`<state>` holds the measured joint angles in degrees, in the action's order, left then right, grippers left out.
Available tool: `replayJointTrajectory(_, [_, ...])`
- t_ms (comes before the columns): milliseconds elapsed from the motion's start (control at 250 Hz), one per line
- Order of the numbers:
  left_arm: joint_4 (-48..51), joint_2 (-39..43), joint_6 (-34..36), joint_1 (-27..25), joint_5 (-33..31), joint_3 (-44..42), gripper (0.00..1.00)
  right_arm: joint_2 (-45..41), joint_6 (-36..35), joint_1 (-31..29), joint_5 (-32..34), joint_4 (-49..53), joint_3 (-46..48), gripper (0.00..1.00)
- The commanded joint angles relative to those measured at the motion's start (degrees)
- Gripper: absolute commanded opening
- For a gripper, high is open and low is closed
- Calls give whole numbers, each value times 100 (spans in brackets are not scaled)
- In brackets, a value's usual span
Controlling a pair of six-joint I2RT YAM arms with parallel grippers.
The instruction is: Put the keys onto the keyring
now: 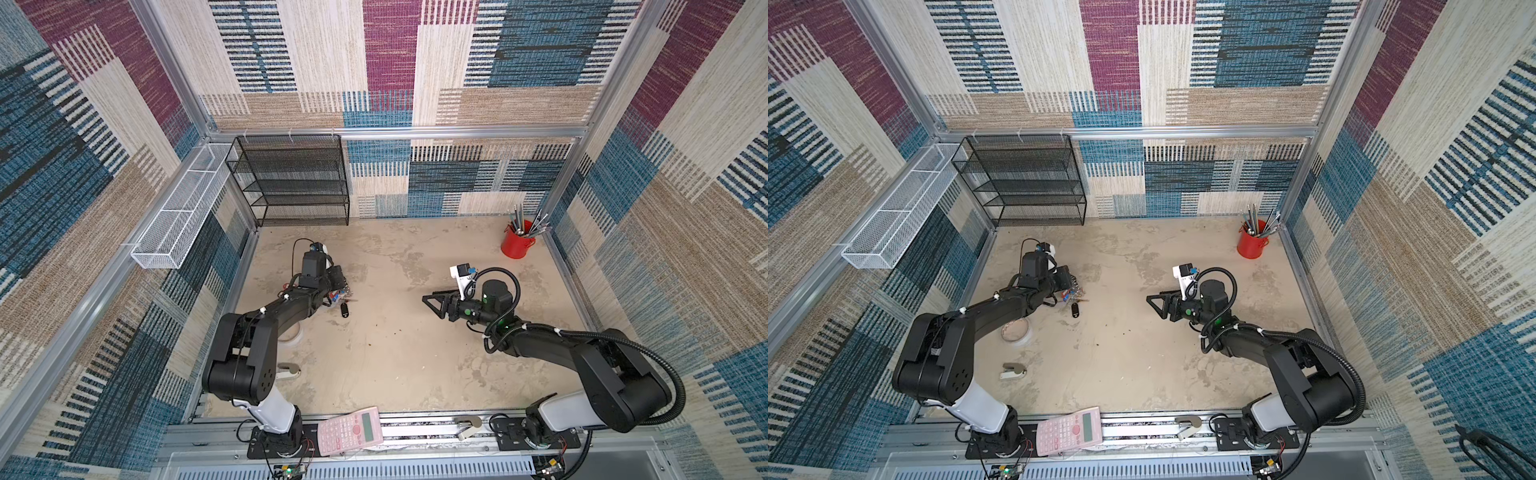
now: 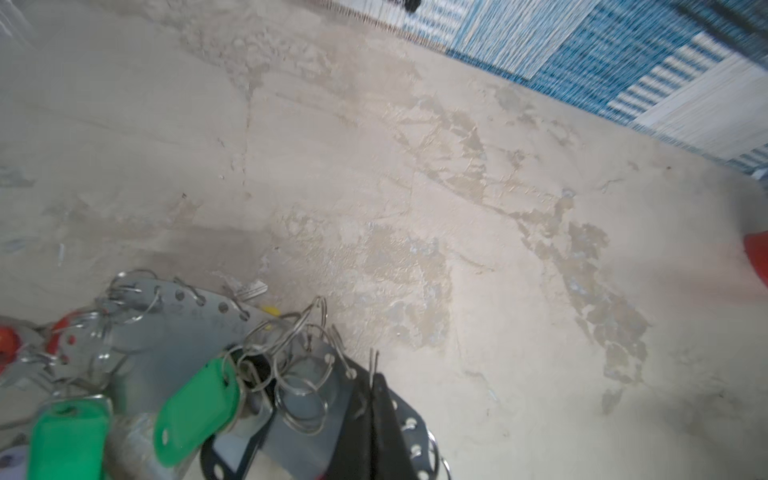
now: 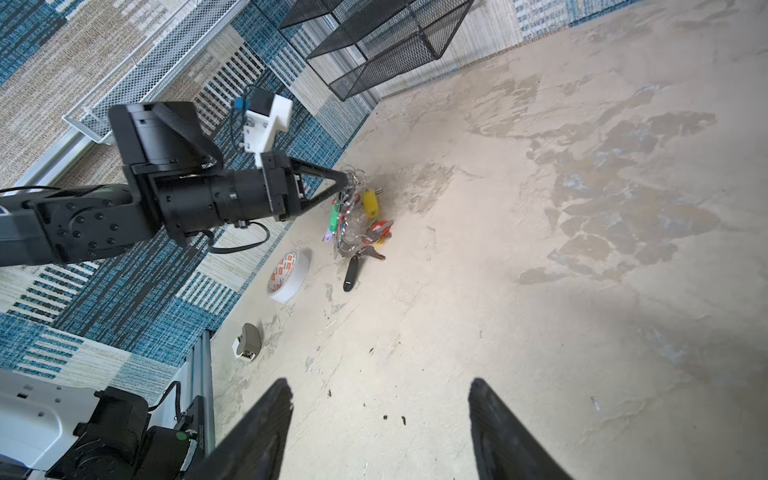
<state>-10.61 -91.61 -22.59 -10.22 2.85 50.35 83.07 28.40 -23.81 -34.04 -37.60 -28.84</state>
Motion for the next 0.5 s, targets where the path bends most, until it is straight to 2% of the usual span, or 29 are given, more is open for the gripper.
replayJointTrajectory(0, [-373, 148, -143, 3, 194, -1, 0, 43, 21, -27, -81, -119, -69, 69])
replayJointTrajectory(240, [-446, -210, -202, 8, 254, 64, 0, 2, 71, -30, -97, -124, -58, 68])
replayJointTrajectory(496, [-480, -823, -290, -157, 953, 249, 0, -199, 13, -30, 72, 15, -3, 68])
